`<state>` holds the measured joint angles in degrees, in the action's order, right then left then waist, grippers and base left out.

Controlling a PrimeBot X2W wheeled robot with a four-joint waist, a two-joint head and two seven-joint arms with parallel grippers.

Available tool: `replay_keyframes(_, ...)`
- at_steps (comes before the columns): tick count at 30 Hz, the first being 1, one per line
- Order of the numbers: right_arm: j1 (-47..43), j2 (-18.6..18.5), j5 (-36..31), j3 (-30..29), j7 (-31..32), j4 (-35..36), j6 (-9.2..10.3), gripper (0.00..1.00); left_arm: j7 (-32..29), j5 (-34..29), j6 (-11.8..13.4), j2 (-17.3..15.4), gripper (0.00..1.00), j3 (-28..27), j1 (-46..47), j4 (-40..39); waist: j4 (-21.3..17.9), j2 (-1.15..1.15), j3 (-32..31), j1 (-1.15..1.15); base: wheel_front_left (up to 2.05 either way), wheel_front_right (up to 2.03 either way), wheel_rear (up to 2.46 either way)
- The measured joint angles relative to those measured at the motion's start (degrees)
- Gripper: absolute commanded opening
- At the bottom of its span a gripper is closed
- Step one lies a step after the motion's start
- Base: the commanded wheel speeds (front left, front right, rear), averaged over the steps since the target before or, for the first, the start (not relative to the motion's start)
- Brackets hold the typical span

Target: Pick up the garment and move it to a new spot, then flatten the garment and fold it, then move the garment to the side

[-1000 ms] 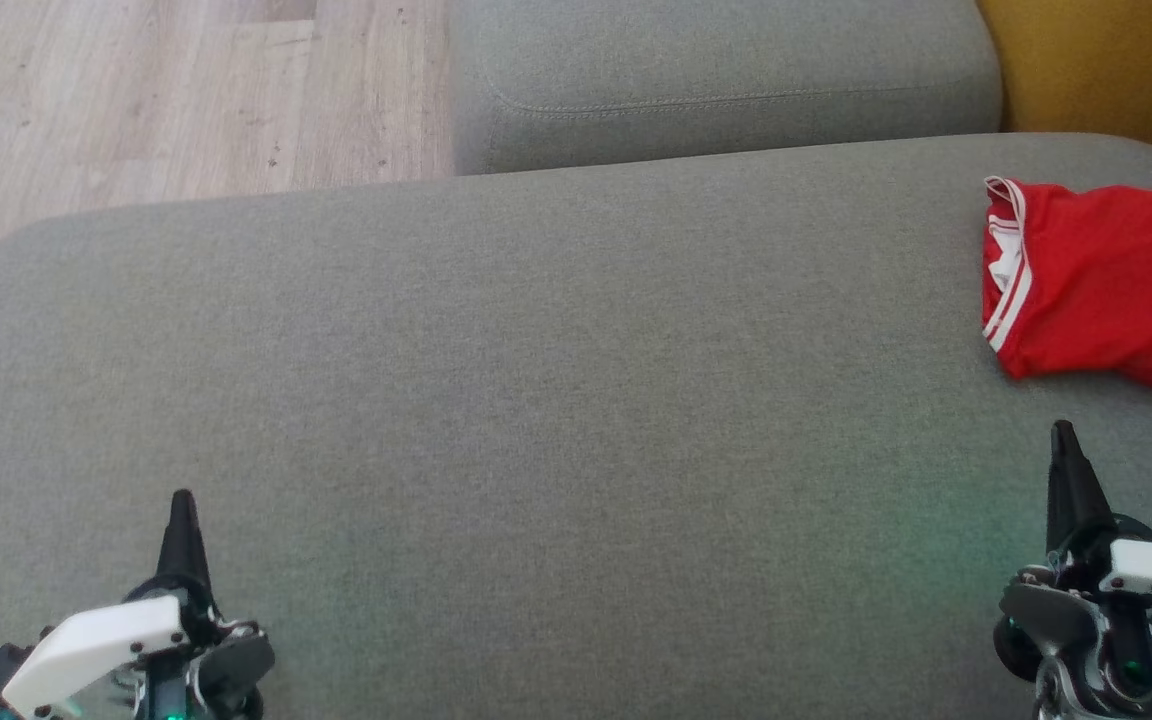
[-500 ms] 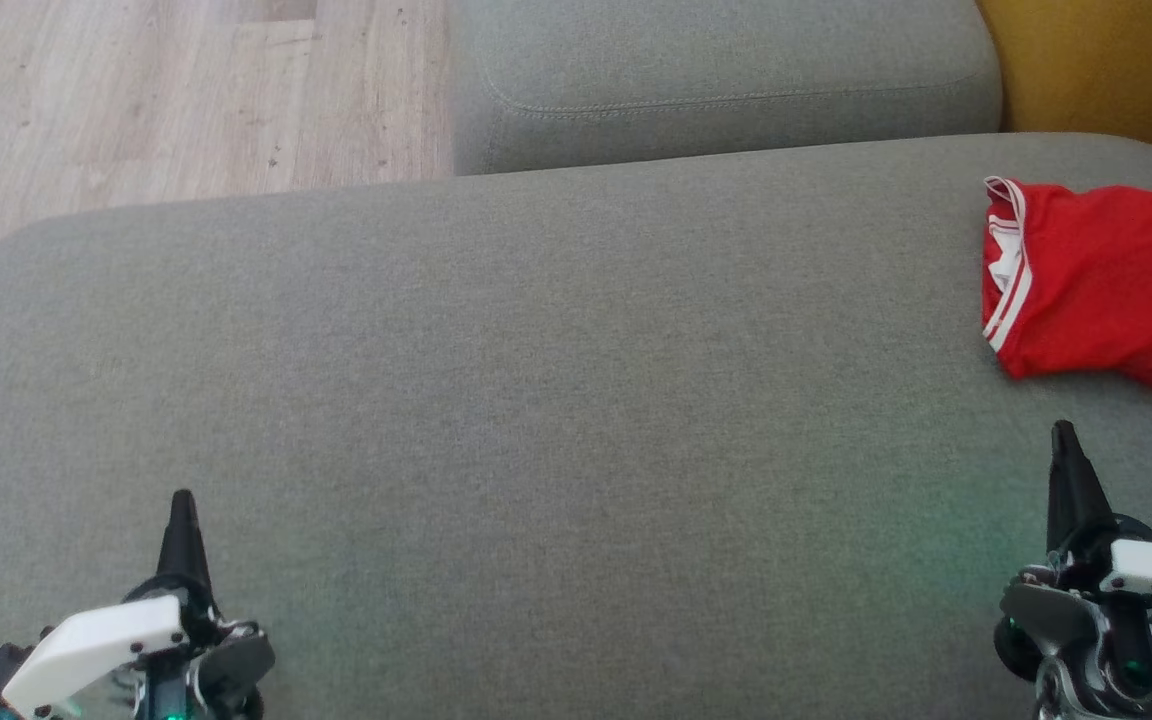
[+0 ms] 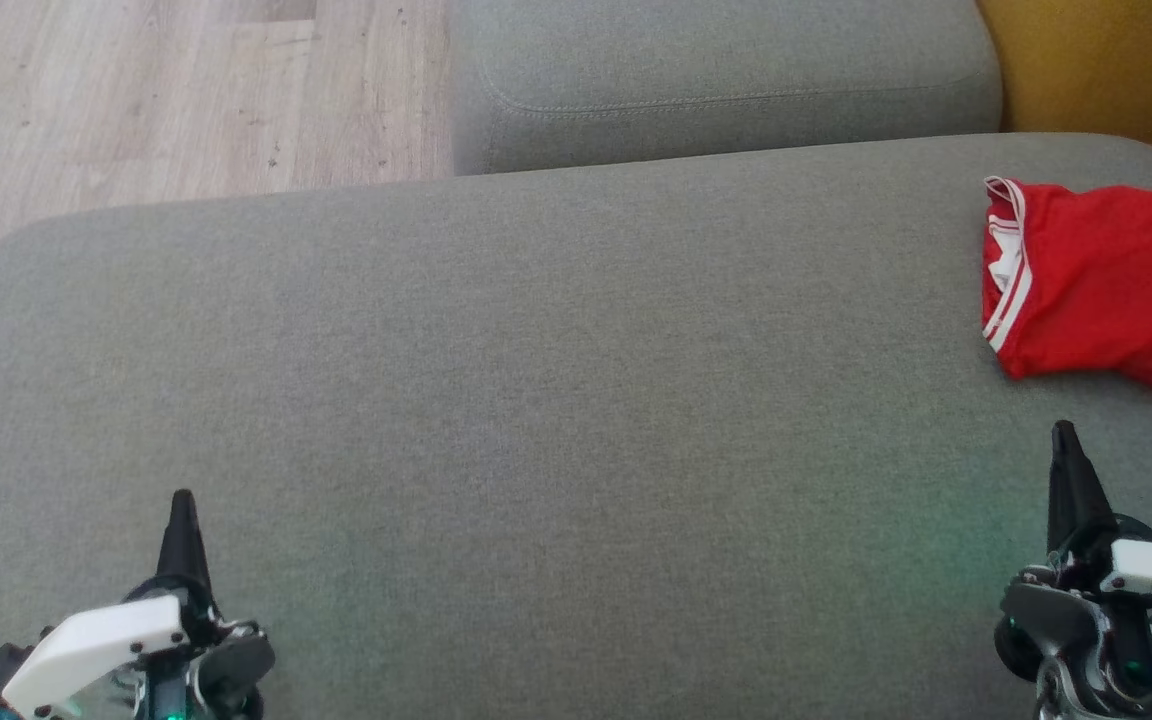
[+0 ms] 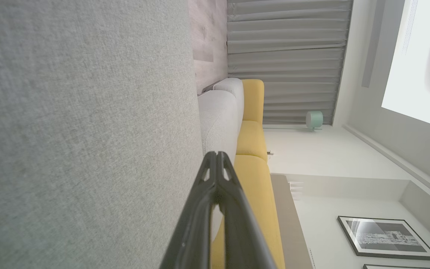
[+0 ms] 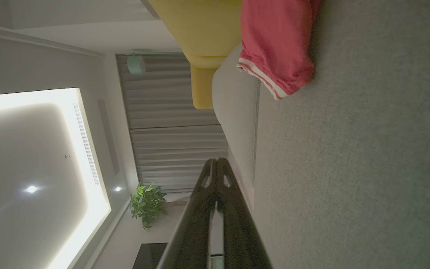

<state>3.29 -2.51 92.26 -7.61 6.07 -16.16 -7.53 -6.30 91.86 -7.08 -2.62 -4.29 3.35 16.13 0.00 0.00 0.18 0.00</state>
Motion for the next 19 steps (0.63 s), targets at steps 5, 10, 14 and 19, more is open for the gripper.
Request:
replay_keyframes(5, 0.0, 0.0, 0.0, 0.0, 0.0, 0.0, 0.0, 0.0, 0.0, 0.0, 0.0, 0.0, 0.0, 0.0, 0.0, 0.0, 0.0, 0.0, 0.0, 0.0, 0.0, 0.0, 0.0)
replay_keyframes(10, 0.0, 0.0, 0.0, 0.0, 0.0, 0.0, 0.0, 0.0, 0.0, 0.0, 0.0, 0.0, 0.0, 0.0, 0.0, 0.0, 0.0, 0.0, 0.0, 0.0, 0.0, 0.0, 0.0)
replay_keyframes(14, 0.0, 0.0, 0.0, 0.0, 0.0, 0.0, 0.0, 0.0, 0.0, 0.0, 0.0, 0.0, 0.0, 0.0, 0.0, 0.0, 0.0, 0.0, 0.0, 0.0, 0.0, 0.0, 0.0)
replay_keyframes(19, 0.0, 0.0, 0.0, 0.0, 0.0, 0.0, 0.0, 0.0, 0.0, 0.0, 0.0, 0.0, 0.0, 0.0, 0.0, 0.0, 0.0, 0.0, 0.0, 0.0, 0.0, 0.0, 0.0)
